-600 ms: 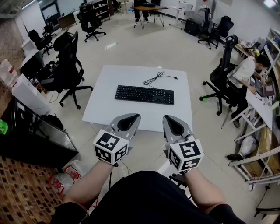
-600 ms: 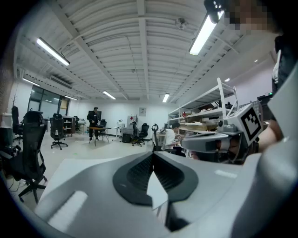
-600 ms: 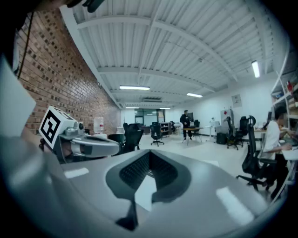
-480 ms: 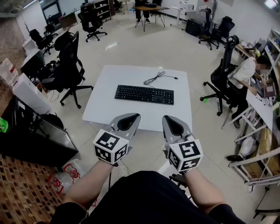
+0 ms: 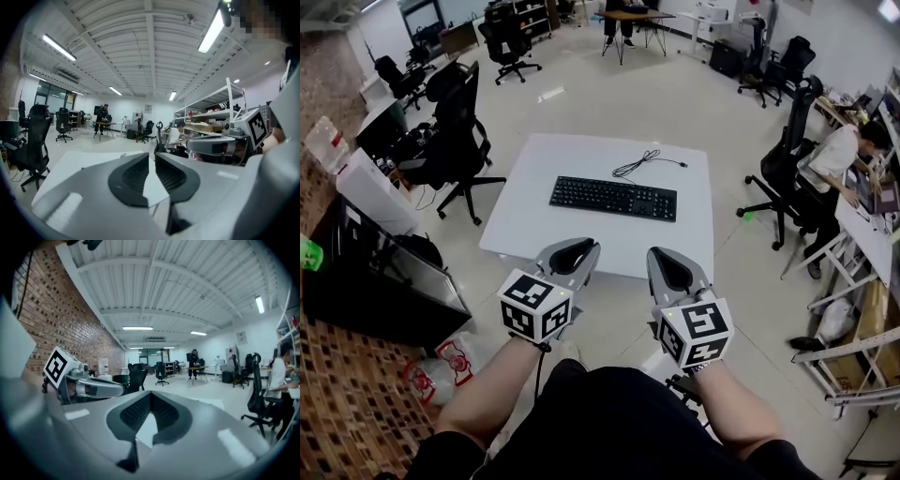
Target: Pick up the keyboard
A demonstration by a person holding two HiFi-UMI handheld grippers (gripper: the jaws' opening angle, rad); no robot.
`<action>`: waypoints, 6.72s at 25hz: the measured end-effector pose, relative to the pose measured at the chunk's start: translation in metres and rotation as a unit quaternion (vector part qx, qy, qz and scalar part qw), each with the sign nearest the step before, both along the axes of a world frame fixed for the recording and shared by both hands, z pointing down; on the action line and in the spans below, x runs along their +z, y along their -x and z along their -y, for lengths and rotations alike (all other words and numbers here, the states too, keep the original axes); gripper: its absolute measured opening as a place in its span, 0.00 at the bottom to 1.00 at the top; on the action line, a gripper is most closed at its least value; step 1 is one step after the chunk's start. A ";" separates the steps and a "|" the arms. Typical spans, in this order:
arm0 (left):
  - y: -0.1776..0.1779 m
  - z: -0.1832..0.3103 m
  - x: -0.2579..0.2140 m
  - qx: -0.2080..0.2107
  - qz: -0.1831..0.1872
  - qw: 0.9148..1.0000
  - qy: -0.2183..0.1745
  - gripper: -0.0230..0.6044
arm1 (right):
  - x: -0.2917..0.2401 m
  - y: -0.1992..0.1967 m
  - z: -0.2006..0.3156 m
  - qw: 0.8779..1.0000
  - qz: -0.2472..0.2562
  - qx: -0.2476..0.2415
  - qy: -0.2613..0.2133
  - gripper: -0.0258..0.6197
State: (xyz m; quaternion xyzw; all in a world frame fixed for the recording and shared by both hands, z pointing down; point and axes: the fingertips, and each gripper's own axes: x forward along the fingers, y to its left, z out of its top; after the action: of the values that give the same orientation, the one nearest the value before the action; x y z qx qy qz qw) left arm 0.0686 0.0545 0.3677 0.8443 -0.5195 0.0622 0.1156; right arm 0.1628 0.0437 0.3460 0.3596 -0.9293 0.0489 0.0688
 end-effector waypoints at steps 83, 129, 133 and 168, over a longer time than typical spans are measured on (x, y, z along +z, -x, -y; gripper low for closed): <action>0.287 0.311 0.240 -0.068 -0.174 0.913 0.363 0.17 | 0.213 0.127 0.257 0.919 0.061 0.169 0.352 0.09; 0.276 0.311 0.186 -0.048 -0.219 0.922 0.316 0.17 | 0.242 0.078 0.317 0.805 0.396 0.227 0.379 0.25; 0.279 0.308 0.170 -0.039 -0.245 0.925 0.289 0.17 | 0.204 0.081 0.317 0.830 0.383 0.212 0.345 0.24; 0.277 0.293 0.082 0.009 -0.295 0.944 0.150 0.17 | 0.060 0.083 0.288 0.900 0.362 0.150 0.193 0.22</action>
State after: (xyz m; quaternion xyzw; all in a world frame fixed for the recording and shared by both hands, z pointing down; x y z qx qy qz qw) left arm -0.2087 -0.2383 0.4500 0.8024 -0.4395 -0.1112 0.3881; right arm 0.0797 -0.2443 0.4059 0.4322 -0.7974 0.3639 -0.2121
